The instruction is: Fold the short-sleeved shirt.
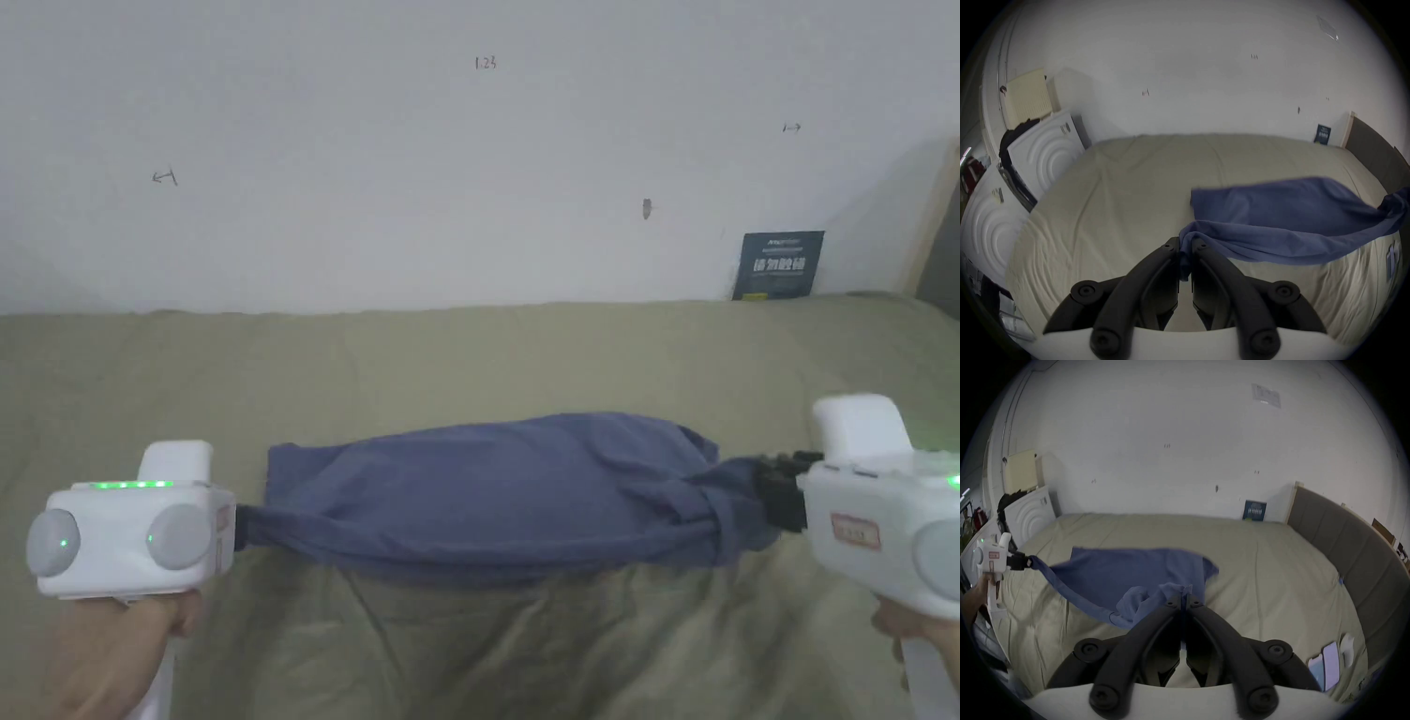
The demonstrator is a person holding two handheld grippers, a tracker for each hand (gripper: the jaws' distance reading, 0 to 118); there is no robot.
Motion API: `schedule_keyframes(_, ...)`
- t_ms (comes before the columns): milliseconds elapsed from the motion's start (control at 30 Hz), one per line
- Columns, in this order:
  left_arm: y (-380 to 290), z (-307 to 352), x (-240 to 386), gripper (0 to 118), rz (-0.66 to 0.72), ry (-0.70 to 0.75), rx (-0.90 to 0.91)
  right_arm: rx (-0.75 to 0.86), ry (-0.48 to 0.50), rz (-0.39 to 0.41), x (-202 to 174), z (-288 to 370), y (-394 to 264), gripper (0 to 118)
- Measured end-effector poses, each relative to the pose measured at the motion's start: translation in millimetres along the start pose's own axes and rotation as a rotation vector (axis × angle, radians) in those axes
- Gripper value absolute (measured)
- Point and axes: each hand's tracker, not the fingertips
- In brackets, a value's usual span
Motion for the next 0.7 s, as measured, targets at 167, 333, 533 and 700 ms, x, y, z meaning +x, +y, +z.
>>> schedule_keyframes(167, -60, 27, -13, 8, -0.026, -0.016, -0.042, -0.051, 0.026, -0.006, -11, 43, -60, 4)
schedule_keyframes(333, -102, 63, -26, 8, -0.010, -0.027, -0.068, -0.088, 0.056, 0.013, -14, 90, -102, 4)
schedule_keyframes(533, -144, 111, -38, 8, 0.004, -0.060, -0.082, -0.135, 0.066, -0.029, -9, 134, -147, 4)
schedule_keyframes(700, -172, 143, -45, 8, 0.025, -0.085, -0.085, -0.163, 0.074, -0.054, -7, 161, -179, 4)
